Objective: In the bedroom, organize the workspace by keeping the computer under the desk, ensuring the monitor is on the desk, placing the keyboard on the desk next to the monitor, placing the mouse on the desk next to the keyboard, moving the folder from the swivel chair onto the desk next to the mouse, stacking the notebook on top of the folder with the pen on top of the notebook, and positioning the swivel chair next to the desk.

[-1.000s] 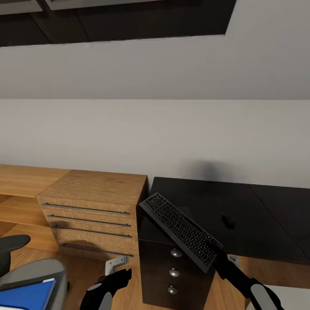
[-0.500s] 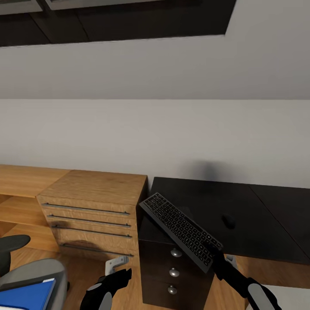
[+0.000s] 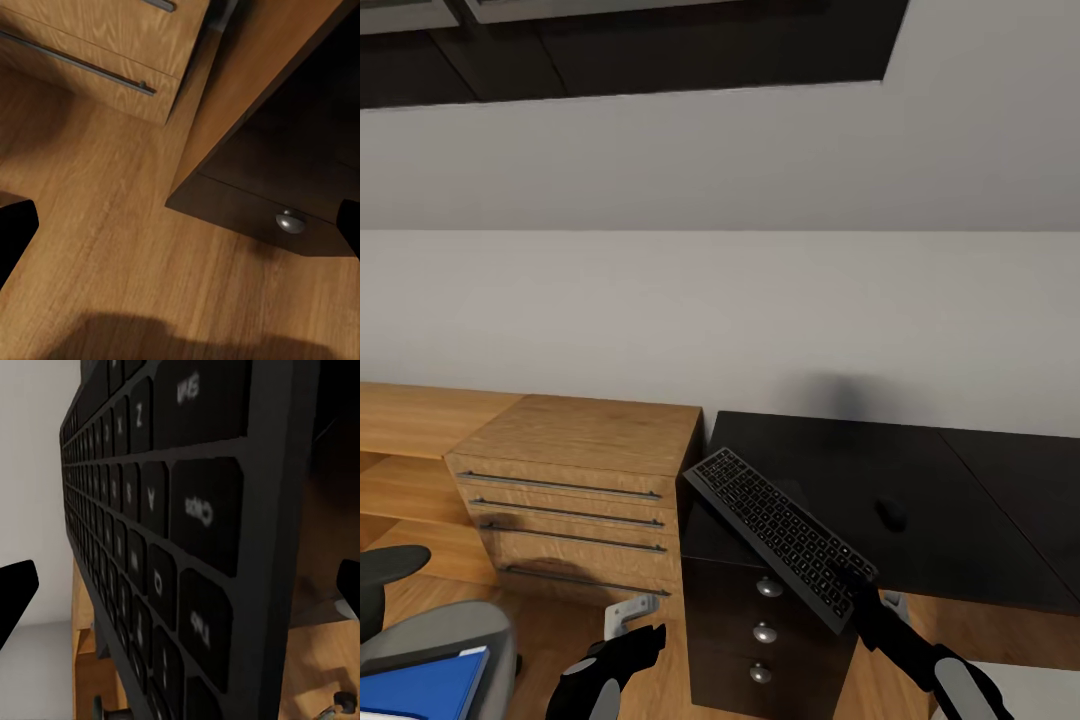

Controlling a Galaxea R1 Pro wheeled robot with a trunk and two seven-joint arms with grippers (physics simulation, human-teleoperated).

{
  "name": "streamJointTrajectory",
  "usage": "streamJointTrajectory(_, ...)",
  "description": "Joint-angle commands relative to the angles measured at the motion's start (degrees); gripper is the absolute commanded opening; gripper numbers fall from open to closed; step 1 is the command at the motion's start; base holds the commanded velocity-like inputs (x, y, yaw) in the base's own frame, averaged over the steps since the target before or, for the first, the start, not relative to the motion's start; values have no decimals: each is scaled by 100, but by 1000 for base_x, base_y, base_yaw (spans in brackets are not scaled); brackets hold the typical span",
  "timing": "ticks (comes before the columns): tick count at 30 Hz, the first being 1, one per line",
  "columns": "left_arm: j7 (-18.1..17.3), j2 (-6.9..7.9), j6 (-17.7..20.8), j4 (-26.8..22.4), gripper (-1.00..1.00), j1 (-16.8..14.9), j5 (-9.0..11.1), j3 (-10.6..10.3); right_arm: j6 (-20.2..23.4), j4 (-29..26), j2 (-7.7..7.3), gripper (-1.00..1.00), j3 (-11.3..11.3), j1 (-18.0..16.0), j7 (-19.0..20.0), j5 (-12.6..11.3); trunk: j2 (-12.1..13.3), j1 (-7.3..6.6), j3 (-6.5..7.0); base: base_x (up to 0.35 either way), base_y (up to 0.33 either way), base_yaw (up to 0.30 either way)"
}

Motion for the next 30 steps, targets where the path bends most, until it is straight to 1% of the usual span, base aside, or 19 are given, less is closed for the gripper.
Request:
streamJointTrajectory(1,54,1,13,-7,100,-3,60,-9,48,-3,2,-100,-14,-4,1,-26,-4,0,-6,0,0,0)
streamJointTrajectory(19,60,-3,11,-7,100,-3,60,-9,36,-11,-6,-100,57,-4,19,-17,-4,0,-6,0,0,0)
streamJointTrajectory(23,70,-5,10,-7,100,-3,60,-9,21,-69,-3,-100,59,-5,39,-10,157,-88,66,0,0,0)
streamJointTrajectory(26,71,-5,10,-7,100,-3,60,-9,14,-274,1,-100,56,-5,45,6,277,-154,119,0,0,0)
streamJointTrajectory(28,74,-7,10,-5,100,-3,60,-9,-66,-482,8,-100,58,-4,71,119,357,-198,155,0,0,0)
streamJointTrajectory(30,78,-7,10,-3,100,-3,60,-9,-169,-542,11,-100,121,-3,170,218,438,-242,191,0,0,0)
